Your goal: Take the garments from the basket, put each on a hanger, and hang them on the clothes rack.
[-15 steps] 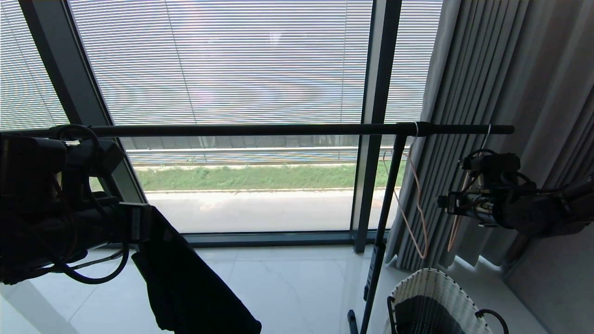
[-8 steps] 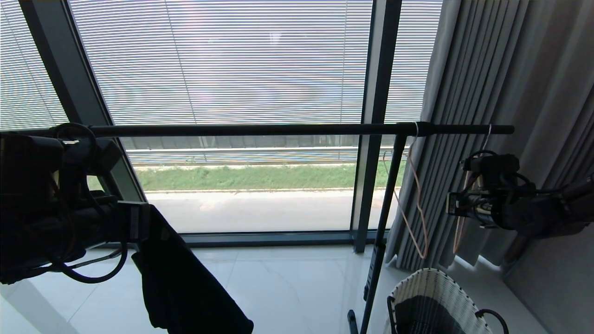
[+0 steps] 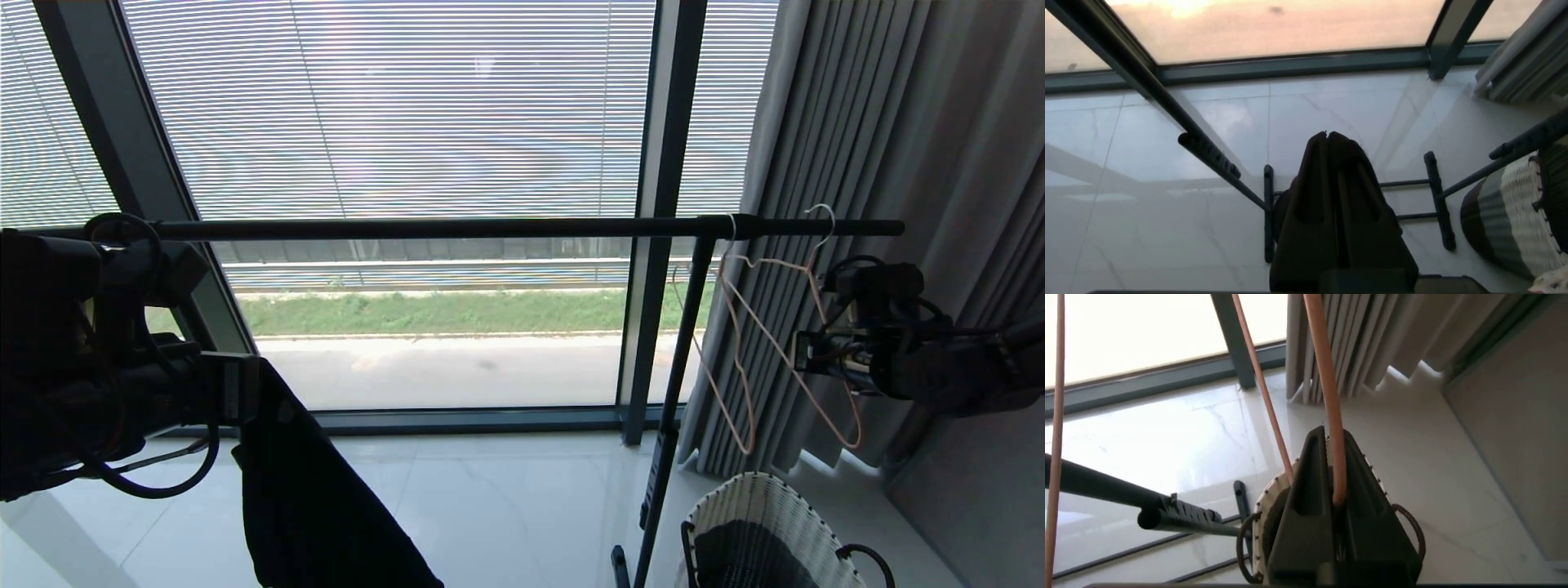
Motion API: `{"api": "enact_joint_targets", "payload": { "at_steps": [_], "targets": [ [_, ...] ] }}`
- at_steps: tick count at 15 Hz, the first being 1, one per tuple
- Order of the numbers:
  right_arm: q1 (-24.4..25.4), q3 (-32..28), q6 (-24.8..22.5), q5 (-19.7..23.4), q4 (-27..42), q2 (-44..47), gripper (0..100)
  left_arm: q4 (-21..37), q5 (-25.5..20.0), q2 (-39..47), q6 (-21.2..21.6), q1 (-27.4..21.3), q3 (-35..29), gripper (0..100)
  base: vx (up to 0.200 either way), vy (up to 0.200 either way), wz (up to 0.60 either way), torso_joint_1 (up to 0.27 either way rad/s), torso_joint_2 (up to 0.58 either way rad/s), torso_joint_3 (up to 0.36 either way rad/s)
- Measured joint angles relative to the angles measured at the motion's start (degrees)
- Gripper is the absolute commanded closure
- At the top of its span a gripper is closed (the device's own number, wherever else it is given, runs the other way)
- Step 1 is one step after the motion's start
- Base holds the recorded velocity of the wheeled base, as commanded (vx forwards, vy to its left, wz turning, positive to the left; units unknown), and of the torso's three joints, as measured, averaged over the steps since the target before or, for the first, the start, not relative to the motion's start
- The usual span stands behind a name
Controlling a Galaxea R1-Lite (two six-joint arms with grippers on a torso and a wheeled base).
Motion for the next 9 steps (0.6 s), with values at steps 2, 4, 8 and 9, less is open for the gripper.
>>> {"api": "enact_joint_targets", "payload": {
  "at_steps": [2, 4, 8, 9],
  "targets": [
    [0.0, 0.0, 0.0, 0.0, -0.1, -1.1, 100, -1.0, 0.0, 0.0, 0.0, 0.0, 0.0, 100, 0.0, 0.0, 0.0, 0.0, 0.0, 0.0],
    [0.0, 0.0, -0.1, 0.1, -0.3, -2.2, 100, -2.2, 0.0, 0.0, 0.1, 0.0, 0.0, 100, 0.0, 0.0, 0.0, 0.0, 0.0, 0.0],
    [0.2, 0.3, -0.7, 0.3, -3.2, -5.2, 100, -2.6, 0.0, 0.0, 0.0, 0.6, -0.8, 100, 0.0, 0.0, 0.0, 0.0, 0.0, 0.0],
    [0.2, 0.8, -1.2, 0.5, -3.2, -6.2, 100, -3.0, 0.0, 0.0, 0.0, 0.7, -0.9, 100, 0.0, 0.0, 0.0, 0.0, 0.0, 0.0]
  ]
}}
